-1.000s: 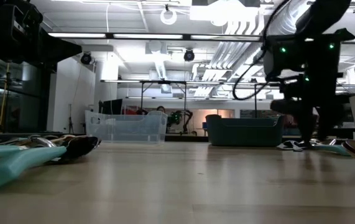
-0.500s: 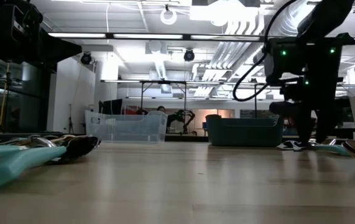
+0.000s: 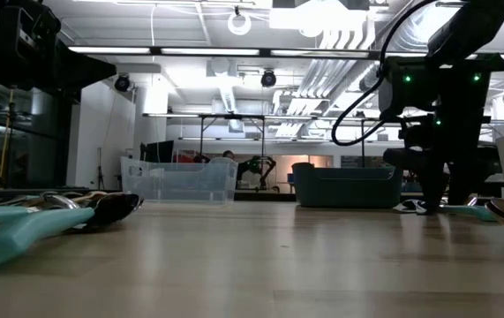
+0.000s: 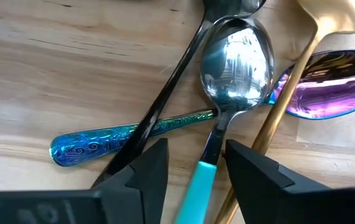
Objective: Sort silverware by color (type)
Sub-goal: Put the green spoon into the blue bin
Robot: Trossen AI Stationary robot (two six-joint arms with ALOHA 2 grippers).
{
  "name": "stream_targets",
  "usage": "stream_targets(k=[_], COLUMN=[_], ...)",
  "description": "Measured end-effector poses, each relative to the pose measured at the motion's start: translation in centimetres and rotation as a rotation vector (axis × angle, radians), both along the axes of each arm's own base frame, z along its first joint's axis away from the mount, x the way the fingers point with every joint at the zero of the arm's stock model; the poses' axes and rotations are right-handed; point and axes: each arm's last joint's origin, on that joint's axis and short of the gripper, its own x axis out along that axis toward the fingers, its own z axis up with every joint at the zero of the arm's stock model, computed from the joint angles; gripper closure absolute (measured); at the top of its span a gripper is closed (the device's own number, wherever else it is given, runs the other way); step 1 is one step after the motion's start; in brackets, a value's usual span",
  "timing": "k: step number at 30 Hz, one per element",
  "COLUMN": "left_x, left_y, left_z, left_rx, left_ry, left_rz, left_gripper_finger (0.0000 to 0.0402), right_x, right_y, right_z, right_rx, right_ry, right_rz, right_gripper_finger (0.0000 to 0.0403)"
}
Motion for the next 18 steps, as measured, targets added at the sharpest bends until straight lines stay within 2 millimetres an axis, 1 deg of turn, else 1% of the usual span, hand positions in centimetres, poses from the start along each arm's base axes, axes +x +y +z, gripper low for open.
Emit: stream_targets(k=[3,8,9,13,18], left_x=[0.0,0.0,0.0,0.0,0.0], left_y=[0.0,0.0,0.0,0.0,0.0], left_z=[0.0,0.0,0.0,0.0,0.0], left_rx=[0.0,0.0,0.0,0.0,0.0], left_ry=[0.0,0.0,0.001,0.0,0.0], left_rz=[0.0,0.0,0.0,0.0,0.0], left_gripper_finger=[0.0398,0.0398,0.0398,0.0398,0.0398], right_x=[-0.1,0.0,0.1,0.0,0.1], right_y=[0.0,0.0,0.0,0.0,0.3], right_z=[-0.2,-0.7,-0.7,-0.6,0.7], right_rx=[0.007,0.01,0.009,0.018,0.062], right_ry=[0.023,0.066,0.07,0.071,0.113], right_rz=[0.003,0.029,0.037,0.052,0.122], right_gripper_finger=[0.0287,0.0371,0.0381,0.0377,0.0383])
